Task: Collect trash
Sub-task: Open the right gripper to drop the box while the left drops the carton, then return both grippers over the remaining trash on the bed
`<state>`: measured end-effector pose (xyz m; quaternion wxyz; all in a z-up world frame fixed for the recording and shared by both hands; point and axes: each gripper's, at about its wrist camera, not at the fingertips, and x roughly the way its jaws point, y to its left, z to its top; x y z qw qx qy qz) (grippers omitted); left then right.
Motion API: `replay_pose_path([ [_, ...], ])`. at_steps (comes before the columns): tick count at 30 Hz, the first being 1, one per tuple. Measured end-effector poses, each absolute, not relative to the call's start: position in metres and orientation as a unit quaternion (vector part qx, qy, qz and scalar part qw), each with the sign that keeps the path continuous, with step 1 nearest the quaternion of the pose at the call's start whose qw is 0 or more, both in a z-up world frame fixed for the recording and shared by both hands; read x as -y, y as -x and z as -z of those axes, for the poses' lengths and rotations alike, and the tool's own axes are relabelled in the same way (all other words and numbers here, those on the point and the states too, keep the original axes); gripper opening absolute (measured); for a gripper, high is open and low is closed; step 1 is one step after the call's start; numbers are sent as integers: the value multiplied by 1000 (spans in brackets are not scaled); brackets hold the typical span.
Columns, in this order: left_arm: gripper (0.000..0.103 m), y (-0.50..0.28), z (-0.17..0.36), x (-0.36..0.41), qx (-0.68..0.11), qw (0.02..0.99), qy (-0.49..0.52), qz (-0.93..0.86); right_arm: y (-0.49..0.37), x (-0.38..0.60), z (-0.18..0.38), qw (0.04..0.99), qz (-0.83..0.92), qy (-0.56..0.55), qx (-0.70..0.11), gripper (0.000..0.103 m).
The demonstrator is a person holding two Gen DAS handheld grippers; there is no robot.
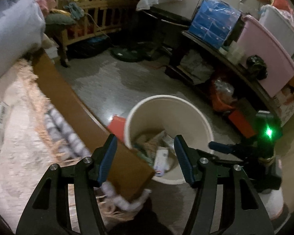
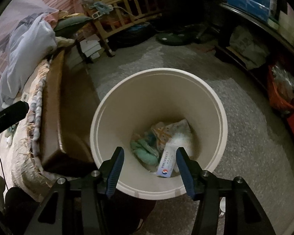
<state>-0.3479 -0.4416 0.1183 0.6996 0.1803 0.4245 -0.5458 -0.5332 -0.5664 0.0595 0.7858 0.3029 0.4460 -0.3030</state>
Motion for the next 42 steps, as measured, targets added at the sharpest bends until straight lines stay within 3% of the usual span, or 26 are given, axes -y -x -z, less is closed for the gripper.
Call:
replay_pose_path([
  [24,59,288,-144,345,-384,784,-148,465,456,503,-127,848,249,-224,-412,56],
  [42,59,216,-150,262,-388,830,-113,386,345,447,-173,889,162,-176,-391,60],
])
